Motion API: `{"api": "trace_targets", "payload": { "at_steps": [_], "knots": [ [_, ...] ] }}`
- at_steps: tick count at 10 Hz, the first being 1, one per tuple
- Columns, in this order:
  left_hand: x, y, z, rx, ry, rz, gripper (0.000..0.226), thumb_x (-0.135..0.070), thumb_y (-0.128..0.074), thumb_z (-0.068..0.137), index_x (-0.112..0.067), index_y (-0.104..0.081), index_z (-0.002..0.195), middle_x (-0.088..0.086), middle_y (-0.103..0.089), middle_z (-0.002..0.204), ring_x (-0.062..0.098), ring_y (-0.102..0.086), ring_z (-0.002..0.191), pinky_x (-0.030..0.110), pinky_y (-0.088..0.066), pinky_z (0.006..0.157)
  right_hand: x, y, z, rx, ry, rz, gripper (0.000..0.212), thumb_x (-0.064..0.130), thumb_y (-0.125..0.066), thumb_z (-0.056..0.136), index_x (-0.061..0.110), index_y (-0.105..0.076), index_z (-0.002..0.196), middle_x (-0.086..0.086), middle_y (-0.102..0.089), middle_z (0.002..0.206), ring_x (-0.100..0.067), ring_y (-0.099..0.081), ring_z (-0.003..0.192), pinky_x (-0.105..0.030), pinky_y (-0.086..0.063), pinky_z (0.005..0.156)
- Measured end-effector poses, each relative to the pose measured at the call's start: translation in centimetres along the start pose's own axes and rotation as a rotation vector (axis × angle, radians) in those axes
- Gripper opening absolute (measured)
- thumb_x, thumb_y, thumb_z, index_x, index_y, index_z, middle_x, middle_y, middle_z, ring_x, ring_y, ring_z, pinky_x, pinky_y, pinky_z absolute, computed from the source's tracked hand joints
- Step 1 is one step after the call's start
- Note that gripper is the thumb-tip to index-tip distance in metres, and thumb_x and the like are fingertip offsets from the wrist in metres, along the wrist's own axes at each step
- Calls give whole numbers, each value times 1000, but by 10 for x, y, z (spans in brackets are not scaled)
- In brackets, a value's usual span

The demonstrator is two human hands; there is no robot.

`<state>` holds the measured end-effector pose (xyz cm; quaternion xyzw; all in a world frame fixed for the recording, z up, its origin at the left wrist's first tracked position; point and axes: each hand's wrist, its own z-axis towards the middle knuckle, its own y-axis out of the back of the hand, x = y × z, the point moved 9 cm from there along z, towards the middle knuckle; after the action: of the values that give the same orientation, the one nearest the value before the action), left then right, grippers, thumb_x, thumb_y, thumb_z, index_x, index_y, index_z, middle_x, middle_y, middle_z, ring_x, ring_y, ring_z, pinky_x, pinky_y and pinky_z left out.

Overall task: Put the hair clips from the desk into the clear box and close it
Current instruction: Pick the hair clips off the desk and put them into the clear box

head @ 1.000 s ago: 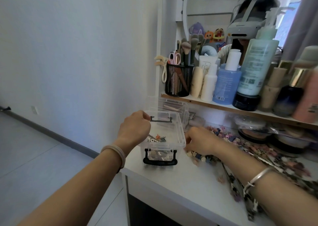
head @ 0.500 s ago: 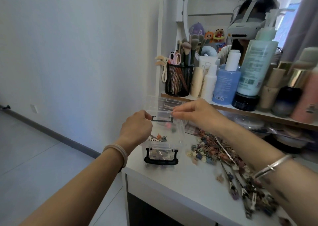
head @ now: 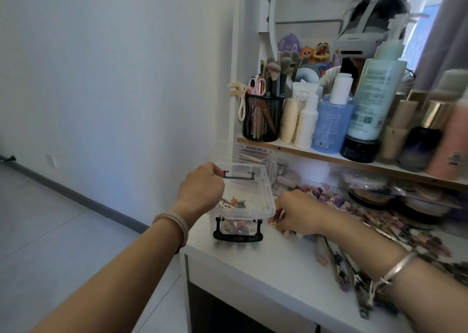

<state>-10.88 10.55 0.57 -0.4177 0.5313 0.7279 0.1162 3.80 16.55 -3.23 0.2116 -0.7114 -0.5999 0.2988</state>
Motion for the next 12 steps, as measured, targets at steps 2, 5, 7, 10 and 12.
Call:
{"api": "trace_targets", "payload": {
  "at_steps": [2,5,7,10,12],
  "knots": [
    [1,0,-1,6,-2,-5,35,-7,-34,92,-17,-55,119,7,-56,127,30,-56,109,42,-45,99,-4,21,0,-204,7,54,25,1,-56,86,10,-69,105,-4,-69,105,-6,-51,81,-14,-38,71],
    [-7,-6,-6,26,-23,-2,37,-6,-34,91,-14,-54,121,9,-56,125,29,-56,108,40,-46,96,-6,70,-3,-362,-4,497,32,19,-64,85,19,-63,117,6,-63,108,-7,-56,98,-17,-43,82],
    [-9,-5,-8,25,-29,5,37,-5,-34,91,-14,-54,121,8,-56,125,29,-56,107,41,-47,96,-27,18,2,-102,-96,45,28,11,-60,85,18,-67,111,2,-63,117,-8,-53,96,-15,-35,78],
    [-8,-6,-7,23,-31,17,37,-6,-34,91,-15,-54,120,8,-55,127,29,-56,108,42,-46,97,-23,5,7,-102,-59,-107,30,8,-57,84,22,-70,107,-2,-69,112,-21,-62,100,-28,-51,83],
    [-9,-5,-7,13,-35,30,38,-6,-34,91,-15,-55,120,8,-55,128,30,-55,109,40,-45,97,-25,59,-5,-442,-79,419,18,9,-65,83,14,-72,99,2,-70,97,-8,-62,84,-15,-46,75]
  ]
}}
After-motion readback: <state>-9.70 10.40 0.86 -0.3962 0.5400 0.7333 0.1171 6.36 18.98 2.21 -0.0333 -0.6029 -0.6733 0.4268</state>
